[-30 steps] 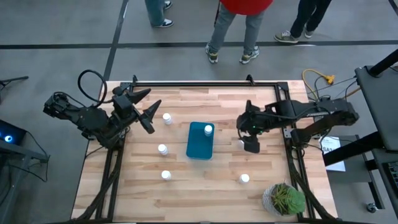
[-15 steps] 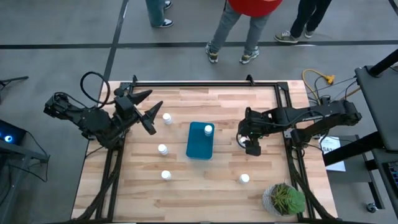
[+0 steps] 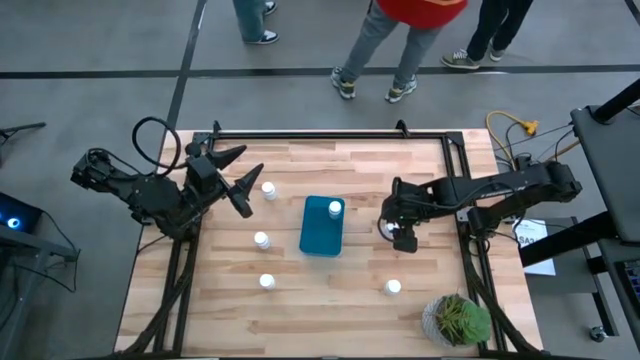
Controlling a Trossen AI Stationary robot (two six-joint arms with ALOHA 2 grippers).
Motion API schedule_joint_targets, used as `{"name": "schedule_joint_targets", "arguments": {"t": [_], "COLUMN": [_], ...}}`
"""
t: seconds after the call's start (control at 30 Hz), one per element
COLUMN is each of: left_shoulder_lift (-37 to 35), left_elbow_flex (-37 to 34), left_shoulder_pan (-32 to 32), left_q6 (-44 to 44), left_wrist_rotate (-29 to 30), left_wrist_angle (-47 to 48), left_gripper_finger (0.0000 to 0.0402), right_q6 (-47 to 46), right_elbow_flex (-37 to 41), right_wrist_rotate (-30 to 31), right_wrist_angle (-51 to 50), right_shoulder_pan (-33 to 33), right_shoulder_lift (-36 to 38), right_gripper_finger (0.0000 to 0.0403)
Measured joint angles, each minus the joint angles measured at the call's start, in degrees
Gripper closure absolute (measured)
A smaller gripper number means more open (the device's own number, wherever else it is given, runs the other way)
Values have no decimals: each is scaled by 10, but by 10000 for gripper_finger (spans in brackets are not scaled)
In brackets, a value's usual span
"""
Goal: Pick and place pill bottles into a basket
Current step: Put the white medicine bottle into the container
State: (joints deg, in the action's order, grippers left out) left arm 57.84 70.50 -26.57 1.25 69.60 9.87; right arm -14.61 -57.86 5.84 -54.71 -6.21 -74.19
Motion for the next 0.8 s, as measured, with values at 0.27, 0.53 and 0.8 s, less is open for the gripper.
{"name": "schedule_joint_targets", "arguments": {"t": [0.27,0.53,0.8], "left_shoulder_lift": [0,0,1], "left_elbow_flex": [0,0,0], "left_shoulder_pan": [0,0,0], "left_q6": [0,0,-1], "left_wrist_rotate": [0,0,0], "left_wrist_angle": [0,0,0], "left_gripper_finger": [146,146,146], "right_q6": [10,35,43], "right_elbow_flex": [46,58,88], "right_wrist_rotate": [-17,-31,-62], "right_wrist_angle": [31,42,67], "right_shoulder_pan": [24,50,65], "right_shoulder_lift": [0,0,-1], "right_gripper_finger": [160,162,164]}}
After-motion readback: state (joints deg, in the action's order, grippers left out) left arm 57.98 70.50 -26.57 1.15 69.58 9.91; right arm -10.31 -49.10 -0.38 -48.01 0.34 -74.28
